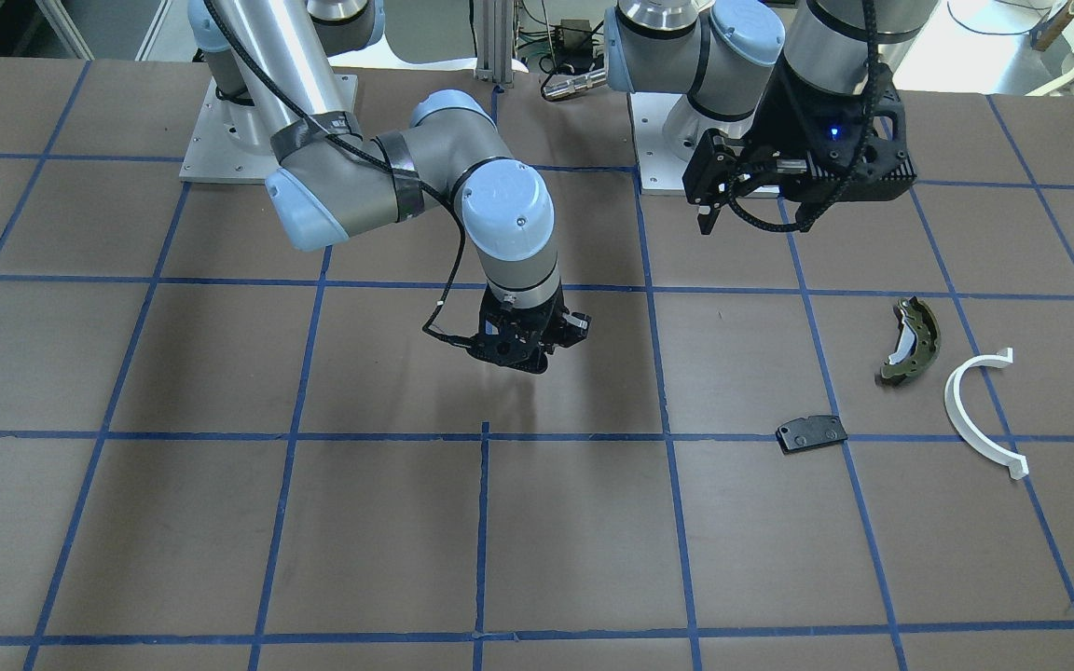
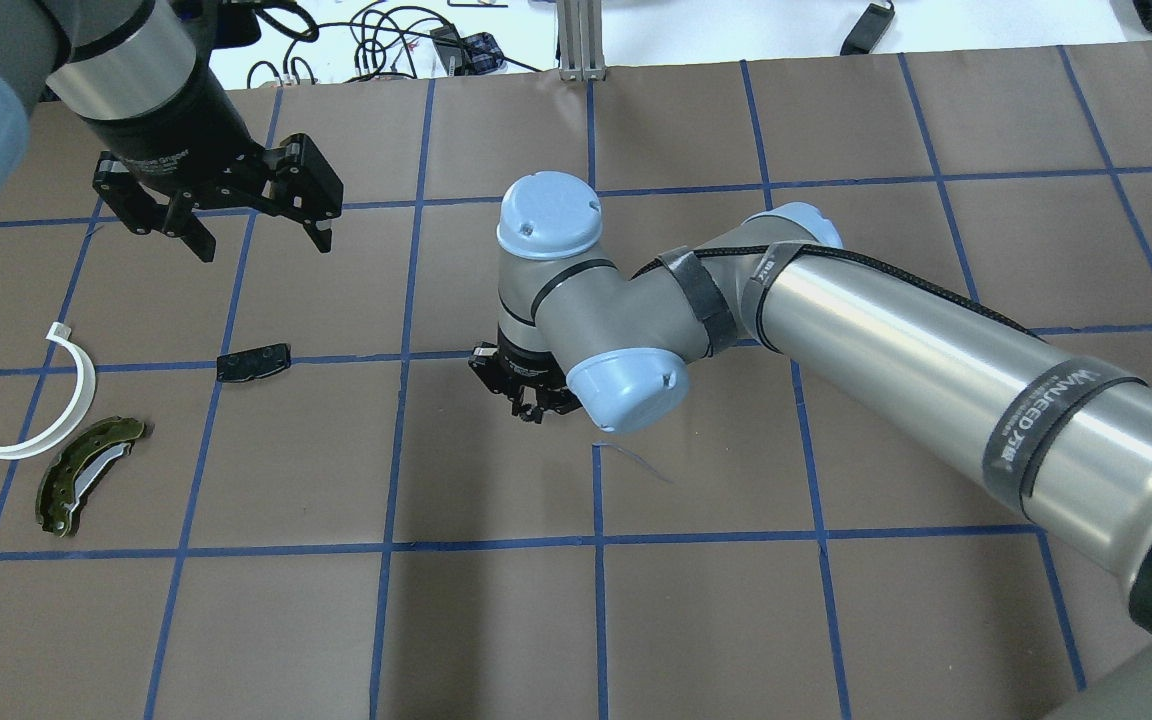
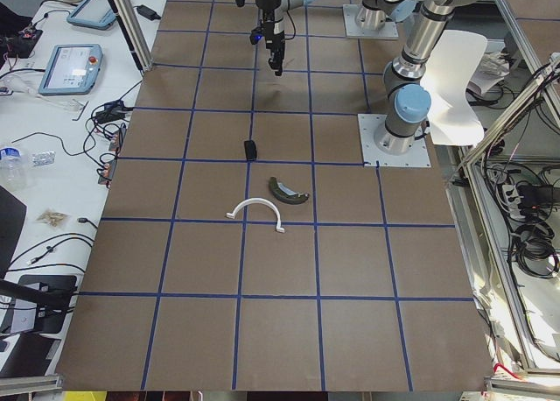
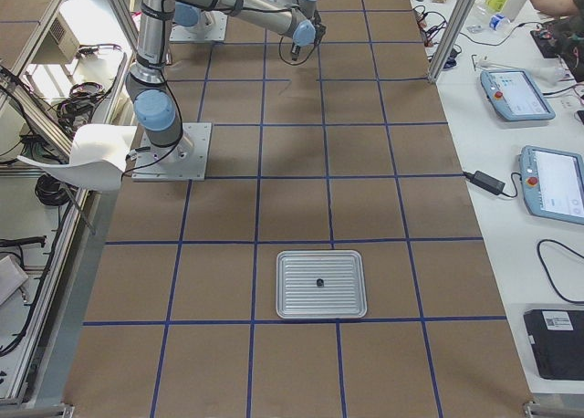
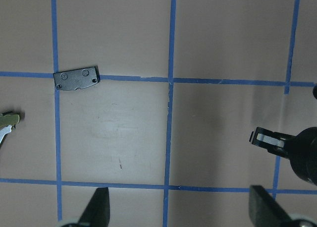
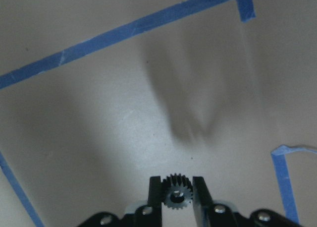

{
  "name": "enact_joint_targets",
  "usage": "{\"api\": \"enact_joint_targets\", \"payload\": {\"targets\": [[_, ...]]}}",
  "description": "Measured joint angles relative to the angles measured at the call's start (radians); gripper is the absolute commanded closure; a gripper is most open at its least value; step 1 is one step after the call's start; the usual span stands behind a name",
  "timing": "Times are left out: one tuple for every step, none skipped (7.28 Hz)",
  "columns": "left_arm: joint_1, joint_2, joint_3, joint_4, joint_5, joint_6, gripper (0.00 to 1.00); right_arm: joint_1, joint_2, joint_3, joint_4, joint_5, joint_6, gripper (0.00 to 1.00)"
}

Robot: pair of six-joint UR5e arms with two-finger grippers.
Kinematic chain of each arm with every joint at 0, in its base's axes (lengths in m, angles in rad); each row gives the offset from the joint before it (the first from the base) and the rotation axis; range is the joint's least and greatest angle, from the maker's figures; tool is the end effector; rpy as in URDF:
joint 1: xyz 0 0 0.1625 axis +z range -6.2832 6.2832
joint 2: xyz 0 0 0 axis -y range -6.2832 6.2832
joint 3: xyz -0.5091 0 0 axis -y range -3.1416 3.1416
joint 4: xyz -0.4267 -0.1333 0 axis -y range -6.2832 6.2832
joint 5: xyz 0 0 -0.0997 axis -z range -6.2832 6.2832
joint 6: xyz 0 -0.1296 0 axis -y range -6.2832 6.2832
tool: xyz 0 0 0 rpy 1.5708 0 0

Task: Place bearing gear from tray to pile

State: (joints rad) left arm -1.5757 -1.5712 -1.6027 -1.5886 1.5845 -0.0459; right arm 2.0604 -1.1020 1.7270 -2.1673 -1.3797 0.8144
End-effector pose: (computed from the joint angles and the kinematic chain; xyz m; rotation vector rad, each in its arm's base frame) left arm -0.1341 -0.5191 0.5234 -0.0635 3.1250 0.0778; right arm 0.4554 -0.5189 0.2370 0.4891 2.9597 0.2084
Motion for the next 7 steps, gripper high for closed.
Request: {"api": "enact_joint_targets", "payload": {"targets": [[-0.001,-0.005,-0.081,0.085,0.000,0.006,0.00,0.001,0.006,0.009,-0.005,-0.002,0.001,0.17],[-0.002,-0.006,-0.181,0.192,0.000,0.010,0.00,0.001,0.007,0.012,-0.008,-0.004,0.001,0.14],[-0.003,-0.007,-0.294,0.320,0.001,0.013,0.00,-0.004,0.003,0.010,-0.008,-0.008,-0.004,0.14],[-0.004,-0.008,-0.407,0.471,0.000,0.014,0.00,-0.016,-0.012,0.009,-0.002,-0.021,-0.020,0.10],[-0.004,-0.013,-0.506,0.590,0.000,0.014,0.00,-0.039,-0.042,0.013,0.015,-0.044,-0.058,0.09],[-0.003,-0.023,-0.581,0.666,-0.001,0.009,0.00,-0.079,-0.081,0.019,0.051,-0.063,-0.116,0.09],[-0.004,-0.041,-0.619,0.704,-0.005,-0.003,0.00,-0.131,-0.124,0.026,0.107,-0.074,-0.199,0.10]]}}
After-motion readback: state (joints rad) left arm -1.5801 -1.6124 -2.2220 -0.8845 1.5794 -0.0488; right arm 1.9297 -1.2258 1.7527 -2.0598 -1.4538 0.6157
